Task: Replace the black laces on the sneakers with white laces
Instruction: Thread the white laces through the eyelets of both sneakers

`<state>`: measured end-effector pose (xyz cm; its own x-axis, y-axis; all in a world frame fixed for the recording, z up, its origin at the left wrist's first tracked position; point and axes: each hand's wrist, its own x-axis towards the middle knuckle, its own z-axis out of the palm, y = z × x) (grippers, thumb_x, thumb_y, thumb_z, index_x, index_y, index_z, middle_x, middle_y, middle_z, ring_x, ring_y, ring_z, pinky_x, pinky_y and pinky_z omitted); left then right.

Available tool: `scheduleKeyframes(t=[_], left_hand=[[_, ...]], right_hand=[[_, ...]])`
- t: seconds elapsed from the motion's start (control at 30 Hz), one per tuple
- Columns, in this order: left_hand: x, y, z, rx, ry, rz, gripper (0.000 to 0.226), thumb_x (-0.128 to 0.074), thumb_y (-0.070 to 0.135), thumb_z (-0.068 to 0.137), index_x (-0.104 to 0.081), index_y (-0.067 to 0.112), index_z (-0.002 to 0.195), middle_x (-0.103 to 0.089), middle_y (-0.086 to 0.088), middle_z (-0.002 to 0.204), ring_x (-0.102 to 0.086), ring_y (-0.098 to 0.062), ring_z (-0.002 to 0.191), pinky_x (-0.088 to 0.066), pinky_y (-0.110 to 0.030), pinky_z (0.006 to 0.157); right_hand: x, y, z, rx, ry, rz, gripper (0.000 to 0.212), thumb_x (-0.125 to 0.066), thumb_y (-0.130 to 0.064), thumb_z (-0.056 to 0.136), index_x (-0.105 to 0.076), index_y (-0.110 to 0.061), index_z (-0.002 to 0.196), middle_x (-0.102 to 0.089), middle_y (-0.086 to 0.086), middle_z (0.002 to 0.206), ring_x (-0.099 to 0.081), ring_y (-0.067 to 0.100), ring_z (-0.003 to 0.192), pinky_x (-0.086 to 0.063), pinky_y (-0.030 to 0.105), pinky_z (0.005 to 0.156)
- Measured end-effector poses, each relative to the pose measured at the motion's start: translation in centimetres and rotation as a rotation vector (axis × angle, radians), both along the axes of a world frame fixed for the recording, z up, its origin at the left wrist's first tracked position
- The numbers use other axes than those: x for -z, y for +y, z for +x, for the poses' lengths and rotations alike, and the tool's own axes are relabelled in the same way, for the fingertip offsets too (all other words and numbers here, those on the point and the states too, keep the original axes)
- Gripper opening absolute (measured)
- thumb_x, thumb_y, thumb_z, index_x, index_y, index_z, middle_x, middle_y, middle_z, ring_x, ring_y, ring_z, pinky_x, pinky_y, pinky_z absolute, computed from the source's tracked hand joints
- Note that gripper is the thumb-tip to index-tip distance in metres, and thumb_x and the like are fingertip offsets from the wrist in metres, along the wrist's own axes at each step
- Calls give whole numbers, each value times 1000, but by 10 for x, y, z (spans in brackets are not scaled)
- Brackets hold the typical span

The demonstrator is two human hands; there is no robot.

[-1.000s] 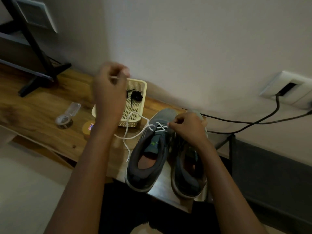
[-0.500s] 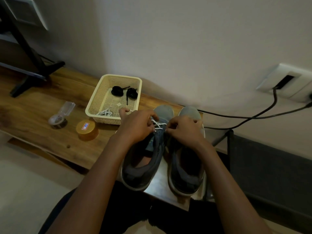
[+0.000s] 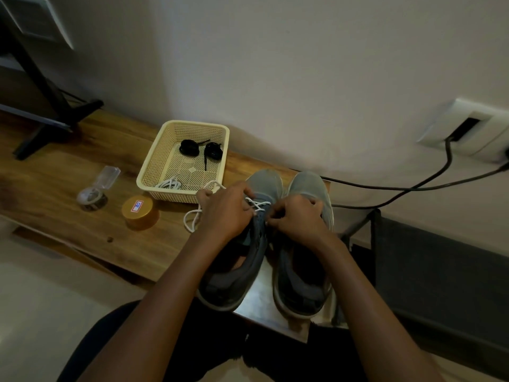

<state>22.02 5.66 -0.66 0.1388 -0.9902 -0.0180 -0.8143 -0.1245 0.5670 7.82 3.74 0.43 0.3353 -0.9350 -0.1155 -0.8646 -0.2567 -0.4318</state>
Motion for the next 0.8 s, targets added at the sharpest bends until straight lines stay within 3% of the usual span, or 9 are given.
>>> scheduleKeyframes(t=[0.13, 0.2, 0.27, 0.37, 0.57, 0.63, 0.7, 0.8], left_hand=[[4, 1, 2, -63, 192, 72, 21, -68, 24, 84, -50, 30, 92, -62, 14, 71, -56, -6, 91, -16, -30, 89], [8, 0, 3, -97, 254, 82, 23, -71, 23, 82, -49, 29, 81, -63, 13, 69, -59, -8, 90, -23, -33, 95], [13, -1, 2, -127, 322, 98, 26, -73, 19, 79, -48, 28, 75, -64, 12, 66, -61, -12, 88, -30, -40, 100], [19, 0, 1, -151, 441, 88, 27, -77, 16, 74, -52, 26, 73, -67, 8, 63, -66, -19, 83, -43, -55, 94], [22, 1, 0, -151, 374, 29, 24, -78, 21, 74, -56, 27, 67, -64, 12, 55, -67, -17, 75, -45, -56, 92], [19, 2, -1, -128, 342, 15, 21, -76, 22, 76, -57, 30, 72, -62, 16, 53, -67, -13, 80, -44, -52, 94], [12, 1, -2, -102, 267, 10, 16, -73, 25, 80, -62, 31, 88, -57, 18, 52, -66, -12, 87, -41, -49, 98], [2, 0, -3, -111, 173, -1, 27, -64, 27, 88, -62, 27, 114, -58, 14, 60, -64, -16, 91, -36, -46, 102]], right_hand=[[2, -1, -2, 24, -73, 31, 9, -66, -20, 83, -74, -19, 80, -71, -3, 87, -59, 17, 96, -22, 39, 96], [5, -2, -1, 39, -135, 52, 8, -68, -19, 81, -75, -17, 77, -72, -2, 85, -62, 16, 93, -28, 42, 101], [7, -3, 0, 54, -189, 62, 7, -70, -17, 79, -75, -17, 74, -72, -2, 81, -64, 16, 89, -33, 48, 101], [12, -4, 1, 73, -218, 69, 7, -71, -13, 77, -76, -16, 74, -73, 0, 79, -66, 18, 85, -38, 51, 98], [16, -4, 2, 95, -291, 78, 7, -71, -8, 75, -76, -12, 71, -73, 4, 74, -67, 21, 80, -45, 53, 91], [18, -5, 3, 101, -275, 77, 8, -71, -10, 75, -75, -15, 70, -73, 2, 74, -67, 21, 80, -42, 56, 93], [17, -5, 3, 110, -263, 67, 8, -71, -13, 76, -75, -17, 70, -72, 1, 75, -66, 21, 82, -40, 56, 96], [14, -4, 2, 92, -238, 26, 9, -69, -16, 79, -74, -20, 73, -72, -2, 81, -64, 20, 90, -32, 55, 102]])
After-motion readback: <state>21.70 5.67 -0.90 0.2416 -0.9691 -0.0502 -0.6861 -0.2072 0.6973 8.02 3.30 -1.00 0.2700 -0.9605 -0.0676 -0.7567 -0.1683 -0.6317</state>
